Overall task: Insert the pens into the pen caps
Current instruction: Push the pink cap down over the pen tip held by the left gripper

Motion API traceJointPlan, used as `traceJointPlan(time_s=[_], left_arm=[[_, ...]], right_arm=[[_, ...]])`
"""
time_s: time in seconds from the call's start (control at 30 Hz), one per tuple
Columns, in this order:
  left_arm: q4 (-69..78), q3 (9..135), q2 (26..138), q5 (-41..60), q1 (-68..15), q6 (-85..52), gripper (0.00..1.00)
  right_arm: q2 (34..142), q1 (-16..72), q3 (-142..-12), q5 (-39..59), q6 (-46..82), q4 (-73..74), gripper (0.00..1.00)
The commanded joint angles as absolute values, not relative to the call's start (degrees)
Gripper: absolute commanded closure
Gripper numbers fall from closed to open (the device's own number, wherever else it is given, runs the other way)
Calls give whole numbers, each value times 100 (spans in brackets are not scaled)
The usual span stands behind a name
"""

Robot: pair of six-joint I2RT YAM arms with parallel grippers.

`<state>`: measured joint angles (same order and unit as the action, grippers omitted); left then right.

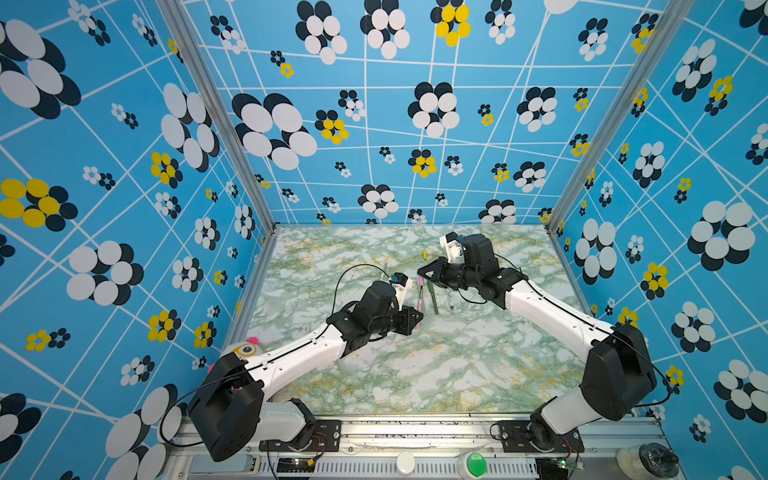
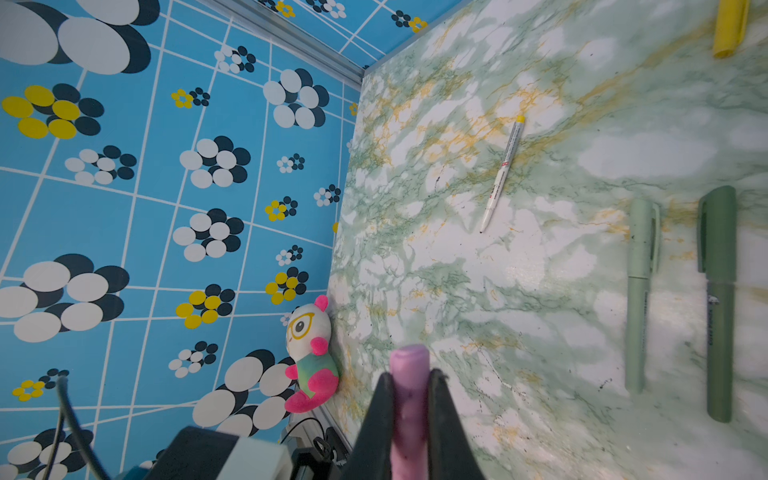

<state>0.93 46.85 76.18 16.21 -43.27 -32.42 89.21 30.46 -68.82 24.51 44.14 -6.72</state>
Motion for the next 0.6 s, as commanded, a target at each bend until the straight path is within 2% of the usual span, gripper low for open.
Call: traceJointPlan(time_s=[0.0,0.57], left_arm=[[201,4738,7480,1540,-4364,-3285,100],[319,4721,7378,1477,-4362,-3325,100]], right_arm=[[8688,3103,-6785,2304,4180,-835,100],[8386,3349,-6402,2217,4087,-415,100]])
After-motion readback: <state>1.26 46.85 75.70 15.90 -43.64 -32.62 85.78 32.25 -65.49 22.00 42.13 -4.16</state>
